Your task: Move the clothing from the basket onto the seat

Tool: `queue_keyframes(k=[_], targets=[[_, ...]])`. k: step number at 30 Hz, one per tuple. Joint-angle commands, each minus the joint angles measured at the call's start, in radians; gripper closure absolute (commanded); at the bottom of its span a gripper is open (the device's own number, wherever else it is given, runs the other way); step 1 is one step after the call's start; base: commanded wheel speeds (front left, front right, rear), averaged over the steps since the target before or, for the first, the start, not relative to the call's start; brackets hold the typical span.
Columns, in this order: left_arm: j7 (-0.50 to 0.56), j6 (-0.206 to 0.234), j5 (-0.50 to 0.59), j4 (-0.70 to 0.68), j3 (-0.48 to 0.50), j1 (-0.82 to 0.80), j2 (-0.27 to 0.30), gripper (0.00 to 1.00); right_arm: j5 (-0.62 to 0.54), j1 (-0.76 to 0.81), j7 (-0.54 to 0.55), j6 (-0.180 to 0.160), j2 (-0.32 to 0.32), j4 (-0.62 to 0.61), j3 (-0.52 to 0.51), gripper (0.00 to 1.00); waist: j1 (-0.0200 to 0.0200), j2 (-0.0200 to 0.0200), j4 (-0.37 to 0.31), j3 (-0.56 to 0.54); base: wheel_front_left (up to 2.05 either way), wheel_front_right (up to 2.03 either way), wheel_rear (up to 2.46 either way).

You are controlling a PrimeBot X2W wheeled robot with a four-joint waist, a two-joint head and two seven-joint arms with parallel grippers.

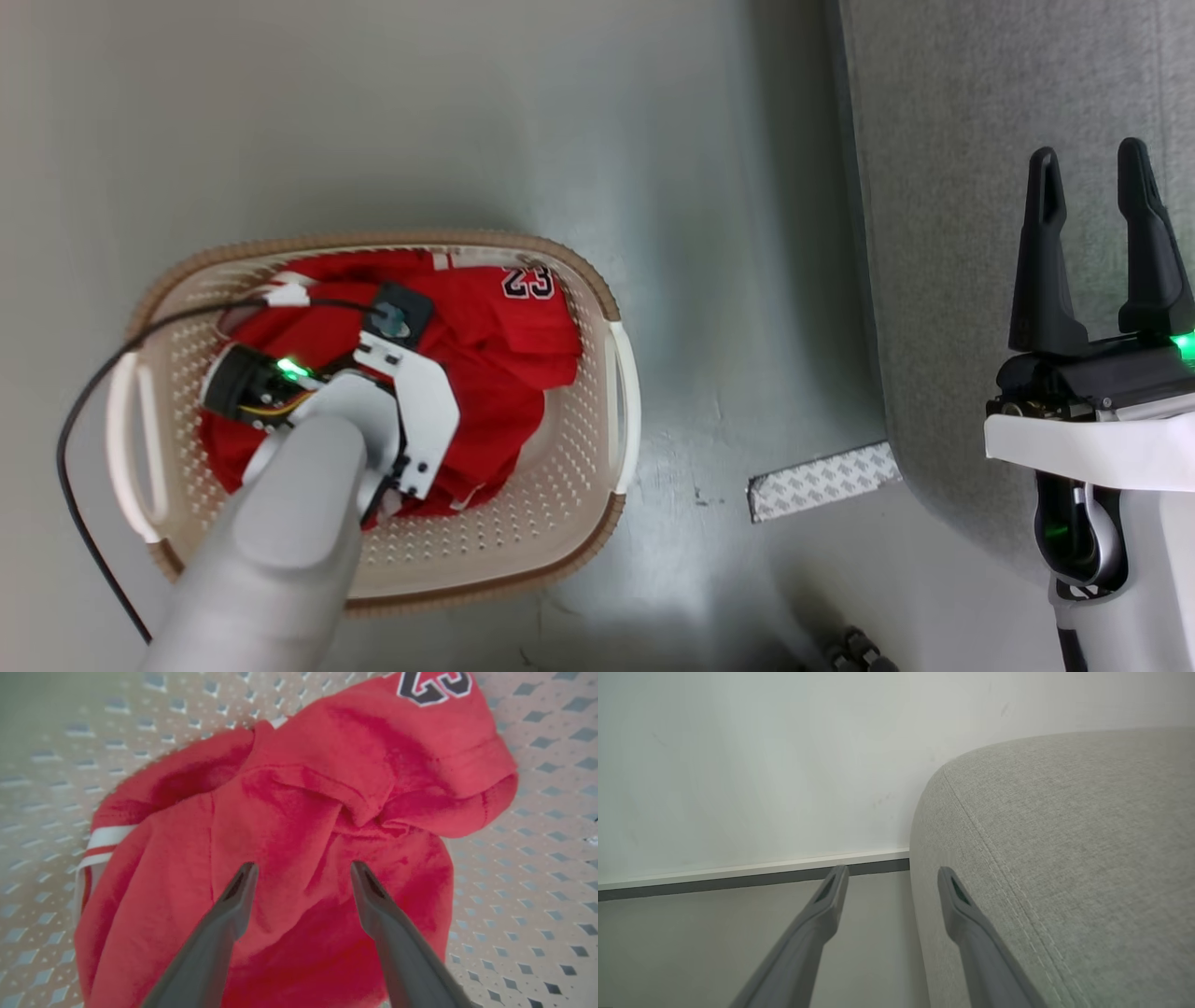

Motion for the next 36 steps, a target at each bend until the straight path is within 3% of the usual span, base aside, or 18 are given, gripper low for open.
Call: queue_keyframes(k=[1,13,20,21,23,24,31,36], targets=[[0.013,0.01,0.009,0.017,-0.002,-0.016,0.017,0.0,0.005,-0.017,0.001,0.001,0.0,-0.005,0.0,0.0,-0.0001,0.0,-0.009,0.024,0.0,0.0,0.0],[-0.008,0.043,0.021,0.075,-0.021,-0.075,0.04,0.0,0.012,-0.036,0.001,0.001,0.001,-0.008,0.003,0.0,-0.0001,0.0,-0.013,0.083,0.0,0.0,0.0],[-0.014,0.037,0.011,0.114,-0.035,-0.083,0.046,0.0,0.013,-0.034,0.001,0.001,0.001,-0.005,0.004,0.0,-0.0001,0.0,-0.027,0.102,0.0,0.0,0.0],[-0.016,0.033,0.011,0.118,-0.039,-0.086,0.046,0.09,0.013,-0.033,0.001,0.001,0.0,-0.004,0.003,0.0,-0.0001,0.0,-0.029,0.104,0.0,0.0,0.0],[-0.023,0.029,0.02,0.125,-0.051,-0.092,0.048,0.88,0.011,-0.031,0.001,0.001,0.0,-0.003,0.001,0.0,-0.0001,0.0,-0.032,0.108,0.0,0.0,0.0],[-0.022,0.026,0.022,0.129,-0.055,-0.093,0.049,1.0,0.011,-0.031,0.001,0.001,0.0,-0.002,-0.001,0.0,-0.0001,0.0,-0.034,0.109,0.0,0.0,0.0],[-0.048,0.011,0.004,0.156,-0.074,-0.101,0.027,1.0,-0.004,-0.025,0.001,0.0,-0.004,0.008,-0.025,0.0,-0.0001,0.0,-0.023,0.078,0.0,0.0,0.0],[-0.097,0.0,-0.025,0.146,-0.079,-0.082,-0.005,1.0,-0.023,-0.009,0.001,0.0,-0.002,0.012,-0.013,0.0,-0.0001,0.0,0.003,-0.004,0.0,0.0,0.0]])
